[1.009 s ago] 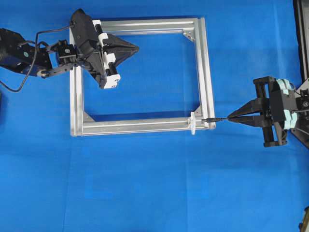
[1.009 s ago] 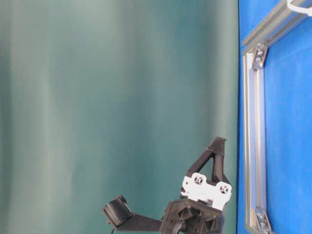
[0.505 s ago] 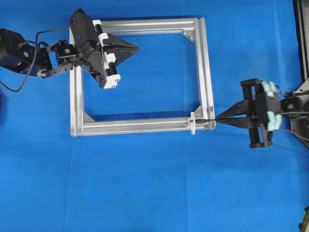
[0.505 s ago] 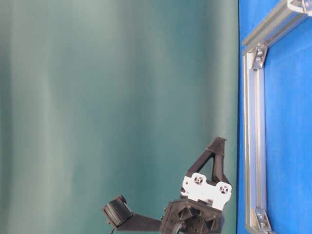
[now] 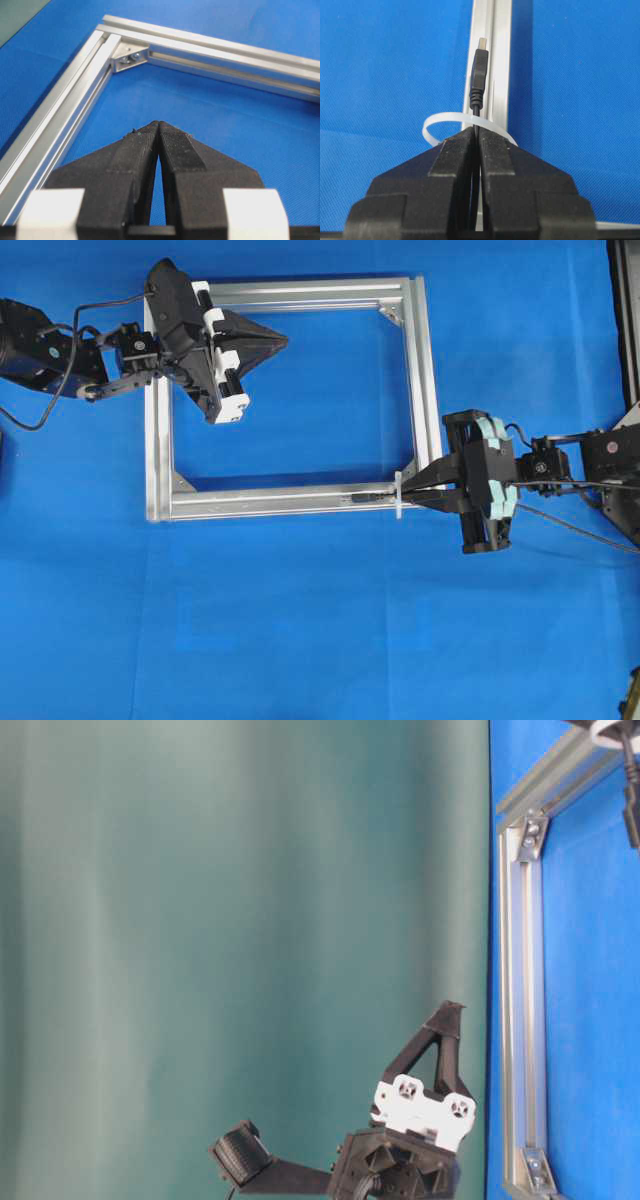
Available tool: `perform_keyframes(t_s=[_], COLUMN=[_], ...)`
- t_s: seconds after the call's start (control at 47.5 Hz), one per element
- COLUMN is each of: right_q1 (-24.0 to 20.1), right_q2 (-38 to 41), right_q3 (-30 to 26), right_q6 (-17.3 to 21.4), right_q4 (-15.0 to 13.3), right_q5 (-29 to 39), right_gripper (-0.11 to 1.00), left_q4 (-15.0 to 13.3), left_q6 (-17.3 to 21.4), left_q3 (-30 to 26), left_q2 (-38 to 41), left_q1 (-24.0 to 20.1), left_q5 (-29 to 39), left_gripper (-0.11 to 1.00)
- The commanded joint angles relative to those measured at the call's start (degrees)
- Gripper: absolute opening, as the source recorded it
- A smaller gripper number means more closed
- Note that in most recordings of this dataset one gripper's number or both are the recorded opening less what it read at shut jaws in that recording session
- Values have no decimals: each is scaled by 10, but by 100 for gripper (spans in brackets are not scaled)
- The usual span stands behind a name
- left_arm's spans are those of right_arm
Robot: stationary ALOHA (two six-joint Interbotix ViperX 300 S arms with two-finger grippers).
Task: Insert the wire through the string loop located on the right side.
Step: 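Push the USB plug leftward through the white zip-tie loop, then move the left gripper right toward the plug emerging from the loop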
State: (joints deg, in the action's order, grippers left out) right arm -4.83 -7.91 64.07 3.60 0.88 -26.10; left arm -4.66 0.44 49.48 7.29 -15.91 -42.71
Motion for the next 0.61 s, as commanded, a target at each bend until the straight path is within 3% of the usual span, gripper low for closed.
perform_keyframes(t_s=[0.0, 0.315, 0.589], right_q1=[-1, -1, -2], right_q2=[-4, -4, -4], right_q3=[-9, -6, -6], right_q6=[-1, -1, -1], right_q4=[-1, 0, -1], right_q5=[-7, -5, -5], right_gripper=[-3, -3, -3], left_q4=[2, 2, 2], left_q6=[-1, -7, -22], left_q3=[-4, -3, 11], left_q2=[-16, -16, -18], left_q1=[-1, 9, 69], left_q5=[-6, -6, -4], left_gripper=[0, 0, 0])
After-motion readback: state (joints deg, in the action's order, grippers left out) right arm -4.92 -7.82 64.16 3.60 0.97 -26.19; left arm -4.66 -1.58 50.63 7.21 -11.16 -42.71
